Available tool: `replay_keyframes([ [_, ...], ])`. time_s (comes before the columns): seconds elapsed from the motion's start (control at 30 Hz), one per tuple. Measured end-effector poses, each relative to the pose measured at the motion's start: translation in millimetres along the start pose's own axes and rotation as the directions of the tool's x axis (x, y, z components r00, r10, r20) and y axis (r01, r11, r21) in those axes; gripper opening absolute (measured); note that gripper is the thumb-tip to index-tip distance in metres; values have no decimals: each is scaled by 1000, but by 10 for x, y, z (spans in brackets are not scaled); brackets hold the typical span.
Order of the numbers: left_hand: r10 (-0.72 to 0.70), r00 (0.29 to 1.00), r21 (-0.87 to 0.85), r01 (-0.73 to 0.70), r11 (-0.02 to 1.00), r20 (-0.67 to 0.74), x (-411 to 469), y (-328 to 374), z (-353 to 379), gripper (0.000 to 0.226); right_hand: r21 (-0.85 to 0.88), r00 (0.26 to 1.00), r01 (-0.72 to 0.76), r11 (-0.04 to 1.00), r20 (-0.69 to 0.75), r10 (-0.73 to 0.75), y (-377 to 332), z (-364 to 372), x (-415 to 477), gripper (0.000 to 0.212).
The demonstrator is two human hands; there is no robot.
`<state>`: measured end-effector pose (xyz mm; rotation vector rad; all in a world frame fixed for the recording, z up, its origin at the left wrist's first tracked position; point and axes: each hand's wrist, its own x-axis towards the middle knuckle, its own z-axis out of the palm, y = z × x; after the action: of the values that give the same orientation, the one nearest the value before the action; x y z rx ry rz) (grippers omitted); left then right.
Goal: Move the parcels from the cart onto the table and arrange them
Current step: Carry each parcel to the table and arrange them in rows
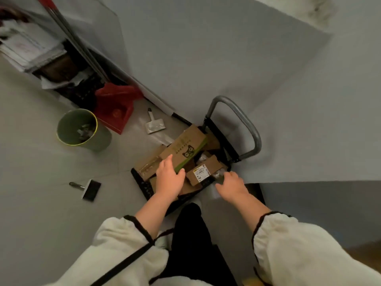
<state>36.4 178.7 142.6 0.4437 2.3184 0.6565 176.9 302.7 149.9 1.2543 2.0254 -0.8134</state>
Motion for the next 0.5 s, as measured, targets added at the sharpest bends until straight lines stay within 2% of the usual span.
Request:
replay_keyframes([
  [0.07,-134,988,-169,145,975,74,308,-2,237,64,-28,1000,14,1000,-19,-14,59,-81,386,53],
  [0.17,-383,896,-421,443,792,223,740,-64,567,61,-18,996,58,998,-59,-59,174,-99,938,53],
  [0.3,-522,802,-453,595,664,289,1181,-389,1058,48,-39,997,75,996,-4,-76,384,142,1621,49],
  [0.43,-636,650,-487,750,447,416,1495,-754,1544,40,4,997,56,998,55,-56,586,543,2246,41],
  [0.5,-656,593,-458,796,395,467,1601,-917,1765,39,49,997,36,998,60,-39,666,777,2521,43],
])
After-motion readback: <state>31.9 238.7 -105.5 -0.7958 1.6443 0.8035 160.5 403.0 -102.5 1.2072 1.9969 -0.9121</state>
